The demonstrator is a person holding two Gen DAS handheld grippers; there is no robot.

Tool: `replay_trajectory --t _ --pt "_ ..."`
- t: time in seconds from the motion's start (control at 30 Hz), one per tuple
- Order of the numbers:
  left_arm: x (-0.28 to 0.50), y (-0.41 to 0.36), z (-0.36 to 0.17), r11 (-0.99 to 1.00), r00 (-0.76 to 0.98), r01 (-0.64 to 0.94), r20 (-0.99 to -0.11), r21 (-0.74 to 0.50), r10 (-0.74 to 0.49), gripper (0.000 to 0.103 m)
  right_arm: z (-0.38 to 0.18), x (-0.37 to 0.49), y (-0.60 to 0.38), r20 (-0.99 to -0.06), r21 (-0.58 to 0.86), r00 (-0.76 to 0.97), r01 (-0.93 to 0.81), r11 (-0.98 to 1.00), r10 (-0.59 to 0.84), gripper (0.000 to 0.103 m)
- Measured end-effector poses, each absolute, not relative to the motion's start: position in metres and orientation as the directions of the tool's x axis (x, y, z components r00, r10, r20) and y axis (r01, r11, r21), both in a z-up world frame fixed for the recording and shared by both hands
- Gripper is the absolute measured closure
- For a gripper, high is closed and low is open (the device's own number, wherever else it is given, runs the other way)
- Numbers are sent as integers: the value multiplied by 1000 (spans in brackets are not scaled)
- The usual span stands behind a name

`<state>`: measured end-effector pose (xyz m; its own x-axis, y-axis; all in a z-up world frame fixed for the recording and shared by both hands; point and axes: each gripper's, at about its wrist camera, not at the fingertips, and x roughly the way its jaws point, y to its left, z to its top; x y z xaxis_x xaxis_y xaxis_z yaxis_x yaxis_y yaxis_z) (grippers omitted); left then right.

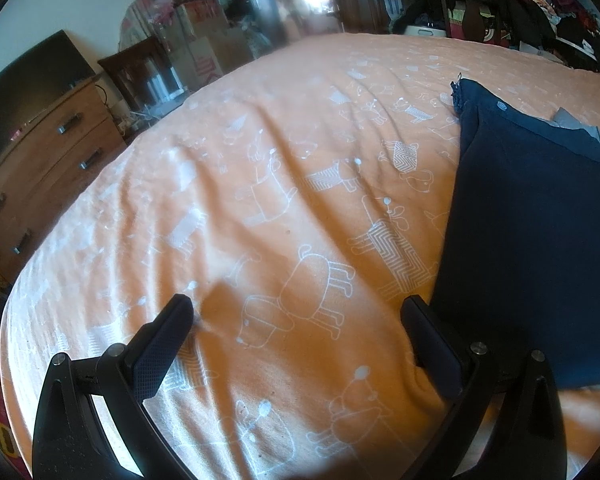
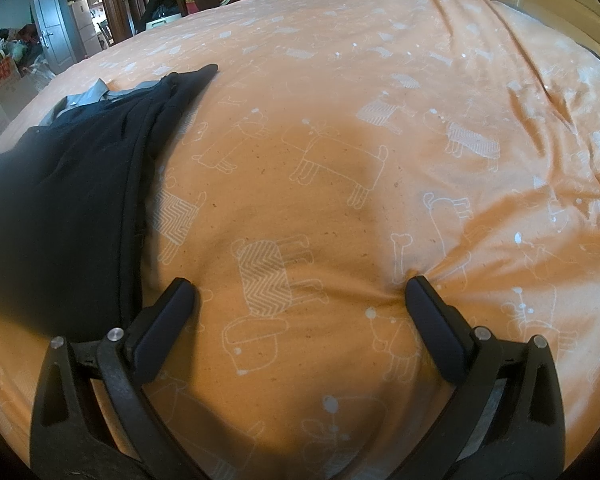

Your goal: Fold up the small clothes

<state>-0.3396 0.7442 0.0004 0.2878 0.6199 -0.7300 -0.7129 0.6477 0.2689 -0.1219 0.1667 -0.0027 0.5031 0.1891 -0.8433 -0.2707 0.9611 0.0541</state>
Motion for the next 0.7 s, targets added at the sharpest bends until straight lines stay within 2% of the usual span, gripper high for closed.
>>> replay_trajectory --t 0.7 --pt "-337 741 1 640 279 -711 -718 293 638 0 -3 -121 166 -843 54 503 -272 961 190 0"
